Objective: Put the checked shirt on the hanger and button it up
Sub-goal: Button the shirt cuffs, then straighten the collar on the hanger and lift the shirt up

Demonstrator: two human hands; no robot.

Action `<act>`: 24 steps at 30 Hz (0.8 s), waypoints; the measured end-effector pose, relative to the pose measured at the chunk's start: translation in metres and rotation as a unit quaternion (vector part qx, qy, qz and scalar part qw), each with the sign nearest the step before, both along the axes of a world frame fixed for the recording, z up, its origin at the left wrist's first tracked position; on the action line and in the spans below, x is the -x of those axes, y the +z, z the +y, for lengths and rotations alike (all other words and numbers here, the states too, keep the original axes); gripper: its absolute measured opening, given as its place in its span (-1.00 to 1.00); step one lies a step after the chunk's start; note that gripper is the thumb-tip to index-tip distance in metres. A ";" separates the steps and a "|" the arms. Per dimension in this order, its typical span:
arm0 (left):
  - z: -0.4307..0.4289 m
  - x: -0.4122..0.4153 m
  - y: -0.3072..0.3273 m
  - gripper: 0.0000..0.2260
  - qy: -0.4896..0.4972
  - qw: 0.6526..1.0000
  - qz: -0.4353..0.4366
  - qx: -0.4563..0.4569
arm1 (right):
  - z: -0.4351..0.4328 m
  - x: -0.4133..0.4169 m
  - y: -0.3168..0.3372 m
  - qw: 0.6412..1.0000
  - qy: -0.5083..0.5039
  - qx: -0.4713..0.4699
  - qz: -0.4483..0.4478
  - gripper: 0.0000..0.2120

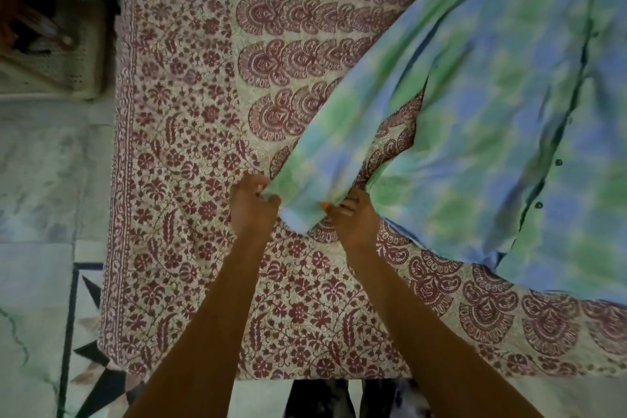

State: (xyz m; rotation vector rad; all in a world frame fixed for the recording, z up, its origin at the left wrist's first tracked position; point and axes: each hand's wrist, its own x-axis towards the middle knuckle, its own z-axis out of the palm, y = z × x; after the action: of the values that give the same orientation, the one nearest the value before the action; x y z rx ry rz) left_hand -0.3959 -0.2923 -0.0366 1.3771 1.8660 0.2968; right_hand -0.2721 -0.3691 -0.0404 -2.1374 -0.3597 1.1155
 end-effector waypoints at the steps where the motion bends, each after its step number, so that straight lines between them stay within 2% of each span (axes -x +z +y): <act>1: 0.000 -0.001 0.004 -0.71 -0.013 1.000 0.006 -0.015 | -0.003 -0.001 0.004 1.000 -0.015 -0.012 -0.006 -0.52; 3: 0.002 -0.016 0.020 -0.72 -0.037 0.999 0.004 -0.028 | -0.007 -0.011 0.020 0.998 -0.032 -0.034 -0.028 -0.53; 8: -0.005 -0.075 0.073 -0.75 -0.118 0.989 -0.084 -0.029 | -0.023 -0.063 0.079 0.994 -0.040 -0.077 -0.065 -0.57; 15: -0.015 -0.180 0.153 -0.71 -0.239 0.957 -0.154 -0.060 | -0.048 -0.161 0.156 0.979 -0.084 -0.108 -0.152 -0.62; 24: -0.014 -0.317 0.205 -0.69 -0.328 0.921 -0.158 -0.138 | -0.064 -0.285 0.187 0.960 -0.145 -0.149 -0.186 -0.71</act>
State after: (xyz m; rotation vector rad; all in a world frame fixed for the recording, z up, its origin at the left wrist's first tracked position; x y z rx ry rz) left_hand -0.0794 -0.3061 0.1685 1.9275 1.0461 0.4130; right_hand 0.0133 -0.4333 0.1465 -2.0366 -0.3444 0.4589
